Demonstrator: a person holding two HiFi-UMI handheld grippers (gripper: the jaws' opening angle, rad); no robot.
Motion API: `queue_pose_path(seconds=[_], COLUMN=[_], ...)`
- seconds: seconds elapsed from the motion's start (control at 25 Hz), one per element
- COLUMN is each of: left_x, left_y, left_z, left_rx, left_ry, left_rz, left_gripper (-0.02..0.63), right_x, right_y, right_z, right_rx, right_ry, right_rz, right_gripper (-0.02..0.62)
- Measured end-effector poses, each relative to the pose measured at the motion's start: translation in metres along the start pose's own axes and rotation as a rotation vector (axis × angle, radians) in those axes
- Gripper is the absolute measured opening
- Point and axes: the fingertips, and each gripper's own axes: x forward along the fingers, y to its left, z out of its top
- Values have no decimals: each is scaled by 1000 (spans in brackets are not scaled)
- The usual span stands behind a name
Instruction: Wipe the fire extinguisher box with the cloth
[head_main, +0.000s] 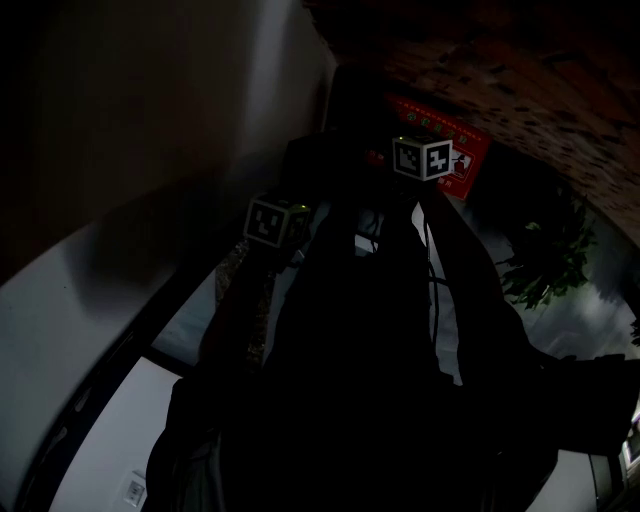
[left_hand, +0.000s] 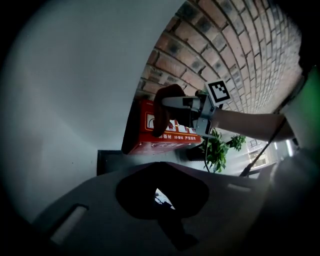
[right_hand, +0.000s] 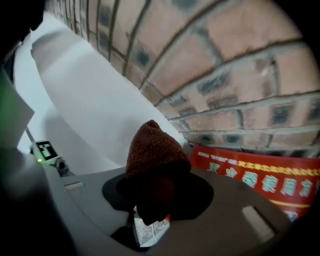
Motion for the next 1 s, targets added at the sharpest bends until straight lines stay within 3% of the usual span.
queue_pose_path(seconds=[0.28, 0.48, 0.64, 0.8, 1.0], left_x=[-16, -43, -51, -46, -44], left_y=[-6, -21, -64, -87, -112], left_z=[24, 56, 65, 65, 73], left_rx=[43, 38, 115, 178, 302], left_ry=[-58, -175, -207, -184, -182], left_rz=[-1, -86, -152, -264, -325], left_gripper=[3, 3, 3, 3, 3], right_x=[-64, -99, -143, -175, -208], right_y=[19, 41, 52, 61, 66], right_z=[19, 47, 51, 42, 23], right_rx=[76, 82, 112, 138, 215], right_ry=[-88, -153, -224, -287, -397], right_rz=[20, 3, 22, -19, -70], right_gripper=[132, 132, 133, 133, 133])
